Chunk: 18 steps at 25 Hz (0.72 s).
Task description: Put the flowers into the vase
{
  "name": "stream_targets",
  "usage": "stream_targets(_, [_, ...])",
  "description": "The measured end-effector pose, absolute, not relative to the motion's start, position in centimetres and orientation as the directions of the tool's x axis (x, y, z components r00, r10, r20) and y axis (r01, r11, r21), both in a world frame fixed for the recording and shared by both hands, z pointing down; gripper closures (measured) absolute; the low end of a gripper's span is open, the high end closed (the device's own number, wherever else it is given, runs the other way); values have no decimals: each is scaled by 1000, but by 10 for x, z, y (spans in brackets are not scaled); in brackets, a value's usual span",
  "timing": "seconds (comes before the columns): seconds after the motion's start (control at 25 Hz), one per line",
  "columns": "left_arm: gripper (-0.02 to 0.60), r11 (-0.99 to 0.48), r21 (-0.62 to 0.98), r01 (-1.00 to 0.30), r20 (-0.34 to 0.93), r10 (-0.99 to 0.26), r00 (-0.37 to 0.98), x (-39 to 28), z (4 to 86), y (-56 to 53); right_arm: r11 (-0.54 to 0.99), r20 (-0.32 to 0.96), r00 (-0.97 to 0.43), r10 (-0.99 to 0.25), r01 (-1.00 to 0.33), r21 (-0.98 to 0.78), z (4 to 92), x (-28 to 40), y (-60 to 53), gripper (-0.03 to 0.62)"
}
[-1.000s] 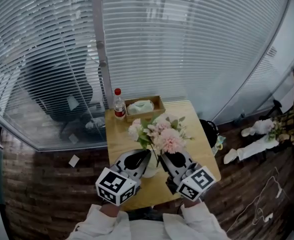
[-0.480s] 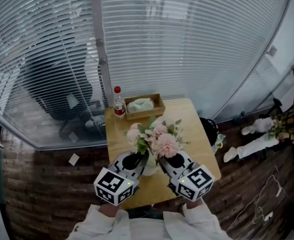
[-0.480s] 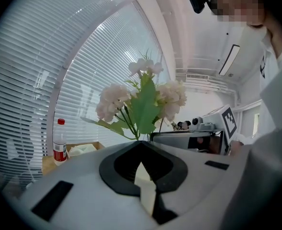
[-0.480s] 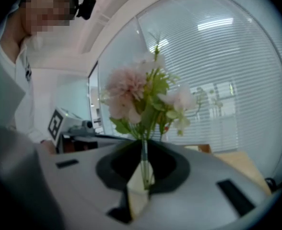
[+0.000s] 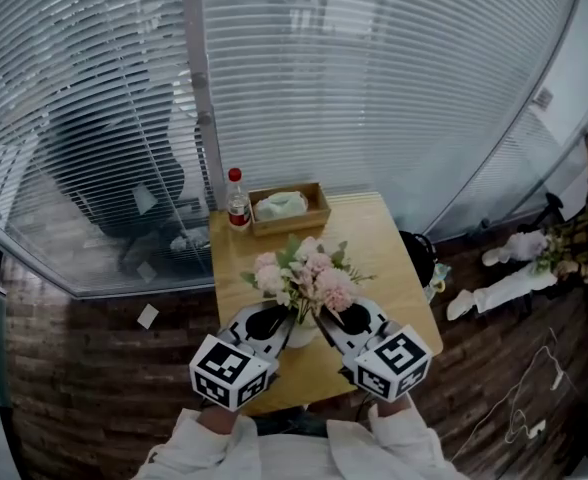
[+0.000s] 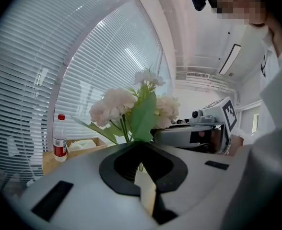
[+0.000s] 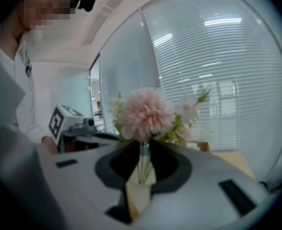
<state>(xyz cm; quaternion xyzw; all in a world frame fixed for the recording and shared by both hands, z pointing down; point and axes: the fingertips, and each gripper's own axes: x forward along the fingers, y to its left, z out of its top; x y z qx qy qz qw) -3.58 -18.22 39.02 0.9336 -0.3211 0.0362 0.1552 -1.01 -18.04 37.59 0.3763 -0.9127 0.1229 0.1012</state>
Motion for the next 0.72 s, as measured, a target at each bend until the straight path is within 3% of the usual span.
stream_targets(0.2, [574,-756,255,-602,176,-576,798,-35,393,-175,683,294,-689,-663,-717,-140,381,-9,-174,510])
stream_targets(0.72, [572,-740,257,-621,266,-564,782,-39,410,-145,649,395,-638,-661,-750,-126,407,8,-146,510])
